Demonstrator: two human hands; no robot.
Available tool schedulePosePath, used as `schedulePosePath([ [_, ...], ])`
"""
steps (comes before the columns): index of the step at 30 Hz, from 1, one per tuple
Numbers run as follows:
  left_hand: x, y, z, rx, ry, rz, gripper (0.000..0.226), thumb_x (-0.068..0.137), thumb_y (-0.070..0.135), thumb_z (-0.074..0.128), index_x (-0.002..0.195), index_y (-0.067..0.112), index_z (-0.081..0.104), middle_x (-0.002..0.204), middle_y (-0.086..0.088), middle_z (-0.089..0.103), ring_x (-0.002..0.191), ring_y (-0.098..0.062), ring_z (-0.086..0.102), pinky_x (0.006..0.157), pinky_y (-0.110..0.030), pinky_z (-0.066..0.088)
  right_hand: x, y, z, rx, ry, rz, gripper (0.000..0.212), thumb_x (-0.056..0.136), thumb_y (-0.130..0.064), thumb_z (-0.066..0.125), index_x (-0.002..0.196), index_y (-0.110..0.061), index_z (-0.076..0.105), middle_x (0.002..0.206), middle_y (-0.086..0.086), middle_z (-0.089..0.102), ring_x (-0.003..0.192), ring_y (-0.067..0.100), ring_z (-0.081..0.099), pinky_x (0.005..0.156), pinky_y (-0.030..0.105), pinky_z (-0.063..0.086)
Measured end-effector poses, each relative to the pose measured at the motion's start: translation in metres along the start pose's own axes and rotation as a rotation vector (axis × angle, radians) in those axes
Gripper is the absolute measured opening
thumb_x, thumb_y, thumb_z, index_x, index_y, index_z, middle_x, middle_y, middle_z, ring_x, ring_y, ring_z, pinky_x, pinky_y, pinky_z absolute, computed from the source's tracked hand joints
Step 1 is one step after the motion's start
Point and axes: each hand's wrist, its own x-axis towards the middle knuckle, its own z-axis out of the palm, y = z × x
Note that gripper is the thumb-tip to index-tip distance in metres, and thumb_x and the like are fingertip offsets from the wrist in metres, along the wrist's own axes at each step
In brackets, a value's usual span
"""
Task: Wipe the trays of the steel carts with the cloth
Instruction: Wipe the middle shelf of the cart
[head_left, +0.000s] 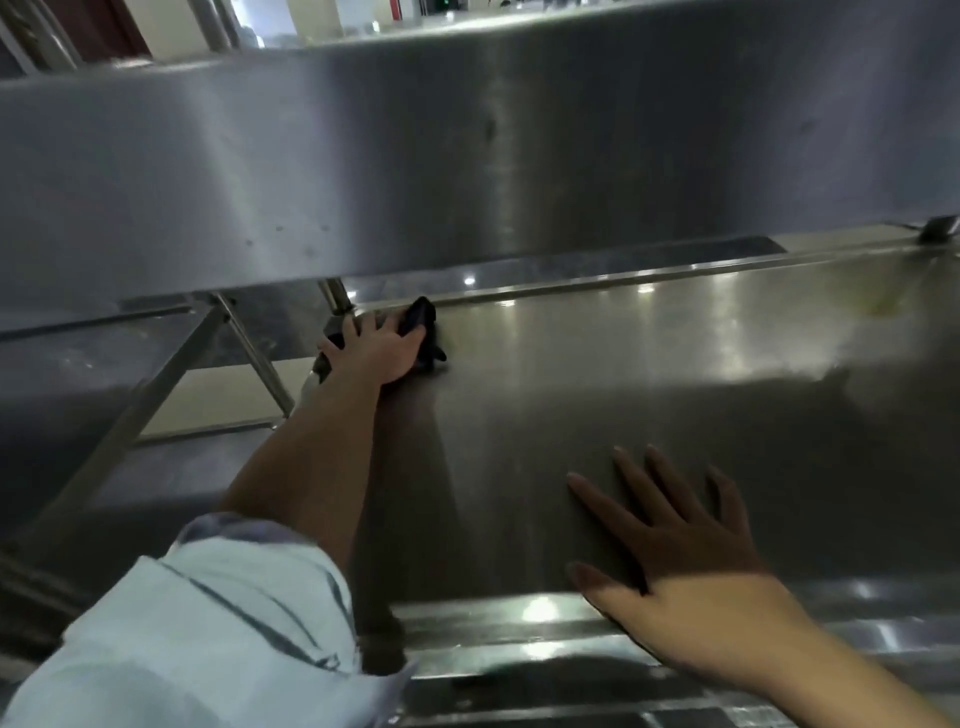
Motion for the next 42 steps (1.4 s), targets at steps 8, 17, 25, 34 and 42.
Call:
schedulePosePath([
  [8, -0.043, 0.013, 0.009, -0.032, -0.017, 0.083, 0.067, 0.096, 0.067, 0.021, 0.156, 0.040, 0.012, 0.167, 0.002, 0.000, 0.153, -0.027, -0.010, 0.116, -0.063, -0.011, -0.007, -0.004, -0.007, 0.008, -0.057, 0.018, 0.088, 0.064, -0.084, -0.006, 0.149, -0.060, -0.010, 0.166, -0.010, -0.017, 0.151, 0.014, -0.024, 0.119, 0.054, -0.013],
  [17, -0.195, 0.038, 0.033, -0.005, -0.014, 0.340, 0.062, 0.096, 0.069, 0.025, 0.153, 0.050, 0.011, 0.167, 0.010, -0.001, 0.153, -0.021, -0.009, 0.116, -0.065, -0.007, -0.013, 0.002, -0.016, 0.212, 0.005, 0.052, 0.068, 0.083, -0.070, 0.034, 0.148, -0.049, 0.032, 0.165, -0.017, 0.015, 0.153, 0.007, 0.004, 0.121, 0.043, -0.002],
  [25, -0.274, -0.014, 0.037, -0.057, -0.110, 0.352, 0.065, 0.097, 0.068, 0.028, 0.152, 0.055, -0.001, 0.163, 0.017, -0.019, 0.148, -0.007, -0.024, 0.121, -0.046, -0.012, -0.021, -0.003, -0.014, 0.193, 0.015, 0.027, 0.057, 0.091, -0.065, 0.036, 0.145, -0.046, 0.037, 0.164, -0.016, 0.020, 0.153, 0.010, 0.007, 0.122, 0.047, -0.001],
  [34, -0.179, -0.022, 0.034, -0.010, 0.016, 0.067, 0.059, 0.102, 0.058, 0.020, 0.156, 0.045, 0.001, 0.167, 0.003, -0.007, 0.153, -0.022, -0.008, 0.120, -0.052, -0.007, -0.025, -0.004, -0.013, 0.221, 0.032, 0.007, 0.052, 0.095, -0.058, 0.046, 0.144, -0.043, 0.038, 0.163, -0.014, 0.022, 0.153, 0.012, 0.008, 0.122, 0.049, 0.000],
  [42, -0.106, 0.003, -0.005, 0.109, 0.076, -0.253, 0.089, 0.085, 0.080, 0.020, 0.153, 0.023, 0.033, 0.156, -0.022, 0.030, 0.144, -0.042, 0.022, 0.115, -0.055, 0.020, -0.022, 0.000, -0.009, 0.251, 0.040, 0.002, 0.068, 0.080, -0.068, 0.032, 0.144, -0.045, 0.037, 0.163, -0.017, 0.021, 0.153, 0.010, 0.005, 0.122, 0.049, -0.001],
])
